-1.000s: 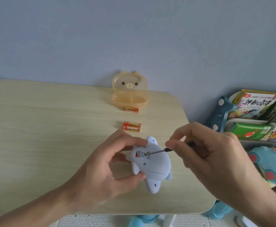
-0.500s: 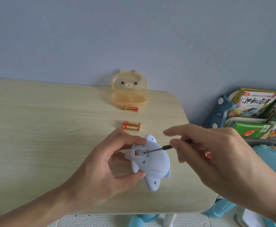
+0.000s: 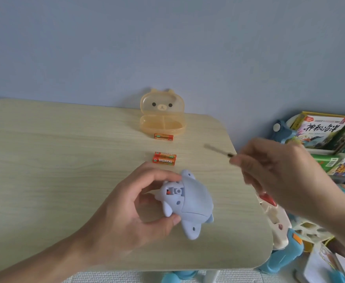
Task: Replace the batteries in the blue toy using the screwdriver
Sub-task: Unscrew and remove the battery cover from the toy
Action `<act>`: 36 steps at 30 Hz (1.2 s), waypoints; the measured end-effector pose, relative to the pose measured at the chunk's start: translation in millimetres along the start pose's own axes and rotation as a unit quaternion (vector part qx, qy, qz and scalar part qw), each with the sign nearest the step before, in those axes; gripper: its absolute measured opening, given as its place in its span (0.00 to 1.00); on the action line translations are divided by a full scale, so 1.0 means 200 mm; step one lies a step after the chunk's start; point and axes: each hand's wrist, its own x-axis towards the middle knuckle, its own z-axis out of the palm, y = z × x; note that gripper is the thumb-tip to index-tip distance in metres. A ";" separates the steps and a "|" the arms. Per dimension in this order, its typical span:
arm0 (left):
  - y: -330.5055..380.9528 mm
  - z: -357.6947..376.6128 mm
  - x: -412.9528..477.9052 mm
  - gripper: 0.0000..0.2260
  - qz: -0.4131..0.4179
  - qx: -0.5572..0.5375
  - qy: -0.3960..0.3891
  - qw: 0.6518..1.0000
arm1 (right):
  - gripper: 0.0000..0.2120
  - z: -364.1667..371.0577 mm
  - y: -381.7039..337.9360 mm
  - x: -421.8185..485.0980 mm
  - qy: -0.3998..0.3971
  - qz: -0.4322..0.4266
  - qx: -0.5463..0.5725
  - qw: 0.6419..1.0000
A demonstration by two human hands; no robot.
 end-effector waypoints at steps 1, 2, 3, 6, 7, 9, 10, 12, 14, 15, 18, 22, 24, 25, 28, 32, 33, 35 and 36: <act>0.00 0.00 0.00 0.23 -0.002 -0.006 0.000 1.000 | 0.14 0.01 0.06 0.03 -0.007 0.021 -0.001 1.000; 0.00 0.00 0.00 0.23 -0.003 -0.009 0.000 1.000 | 0.11 0.03 0.12 0.05 -0.014 0.031 -0.016 0.999; 0.00 0.00 0.00 0.23 -0.004 -0.011 0.000 1.000 | 0.10 0.07 0.17 0.08 -0.014 0.037 -0.040 0.998; -0.01 0.00 0.01 0.23 -0.008 -0.013 0.001 1.000 | 0.10 0.22 0.29 0.12 -0.002 0.052 -0.097 0.994; -0.01 0.00 0.01 0.23 -0.008 -0.012 0.003 1.000 | 0.09 0.25 0.32 0.13 0.005 0.058 -0.101 0.993; -0.01 0.00 0.01 0.23 -0.006 -0.011 0.003 1.000 | 0.06 0.29 0.34 0.15 0.018 0.070 -0.096 0.993; -0.01 0.00 0.01 0.23 -0.007 -0.011 0.003 1.000 | 0.05 0.30 0.35 0.15 0.024 0.072 -0.097 0.992; -0.01 -0.01 0.01 0.23 -0.008 -0.014 0.003 1.000 | 0.03 0.31 0.36 0.15 0.034 0.063 -0.097 0.993; -0.01 0.00 0.01 0.23 -0.010 -0.021 0.003 1.000 | 0.03 0.32 0.37 0.14 0.035 0.058 -0.078 0.995; -0.01 0.00 0.01 0.23 -0.010 -0.022 0.004 1.000 | 0.03 0.32 0.37 0.14 0.032 0.060 -0.069 0.995; -0.02 0.00 0.01 0.23 -0.012 -0.021 0.002 1.000 | 0.05 0.32 0.38 0.14 0.022 0.068 -0.062 0.996; -0.02 0.00 0.01 0.23 -0.019 -0.033 -0.002 0.999 | 0.14 0.29 0.36 0.13 0.015 0.064 -0.090 0.994; -0.02 0.00 0.01 0.23 -0.024 -0.037 -0.002 0.999 | 0.15 0.22 0.27 0.12 0.020 0.013 -0.095 0.995; -0.02 0.00 0.01 0.23 -0.027 -0.037 -0.002 0.999 | 0.14 0.18 0.21 0.10 0.006 -0.035 -0.090 0.995; -0.02 -0.01 0.01 0.23 -0.033 -0.030 -0.009 0.999 | 0.17 0.11 0.01 0.02 -0.093 -0.186 -0.062 0.976; -0.01 -0.02 0.01 0.24 -0.046 -0.022 -0.021 0.999 | 0.21 0.13 -0.12 -0.03 -0.190 -0.246 -0.083 0.947; -0.01 -0.02 0.01 0.24 -0.049 -0.021 -0.021 0.998 | 0.22 0.13 -0.13 -0.03 -0.202 -0.249 -0.095 0.942; -0.01 -0.03 0.01 0.24 -0.051 -0.020 -0.019 0.998 | 0.22 0.13 -0.12 -0.02 -0.214 -0.250 -0.105 0.938; -0.01 -0.03 0.01 0.24 -0.050 -0.019 -0.018 0.998 | 0.22 0.13 -0.12 -0.01 -0.217 -0.248 -0.103 0.938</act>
